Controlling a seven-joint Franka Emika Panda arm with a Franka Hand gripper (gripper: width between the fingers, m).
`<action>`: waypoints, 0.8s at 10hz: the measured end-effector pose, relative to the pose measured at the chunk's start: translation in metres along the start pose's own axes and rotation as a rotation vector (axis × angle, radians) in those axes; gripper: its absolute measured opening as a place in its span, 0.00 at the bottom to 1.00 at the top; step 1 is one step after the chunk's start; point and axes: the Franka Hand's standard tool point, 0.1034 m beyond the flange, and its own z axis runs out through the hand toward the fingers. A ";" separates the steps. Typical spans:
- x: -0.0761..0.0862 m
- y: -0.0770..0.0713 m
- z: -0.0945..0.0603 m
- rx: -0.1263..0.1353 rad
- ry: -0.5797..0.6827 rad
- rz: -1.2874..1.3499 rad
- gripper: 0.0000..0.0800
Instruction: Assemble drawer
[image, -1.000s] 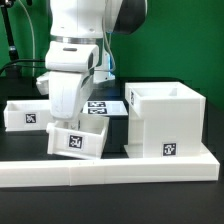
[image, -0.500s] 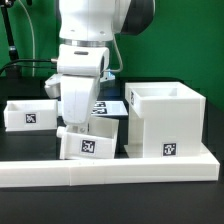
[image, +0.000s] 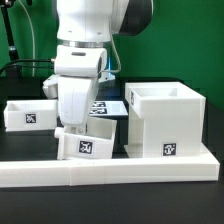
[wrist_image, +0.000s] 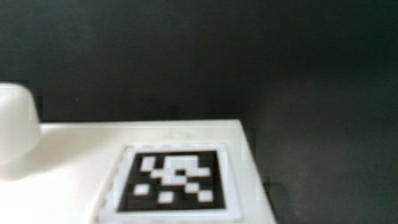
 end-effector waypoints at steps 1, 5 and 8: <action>0.000 0.000 0.000 0.000 0.000 0.001 0.05; -0.010 0.001 0.001 0.002 0.000 0.015 0.05; -0.024 0.002 0.003 0.005 0.050 -0.016 0.05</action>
Offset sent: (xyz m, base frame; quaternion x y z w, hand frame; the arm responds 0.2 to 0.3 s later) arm 0.0000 0.0000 0.0000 0.0000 0.0650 0.0000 0.9979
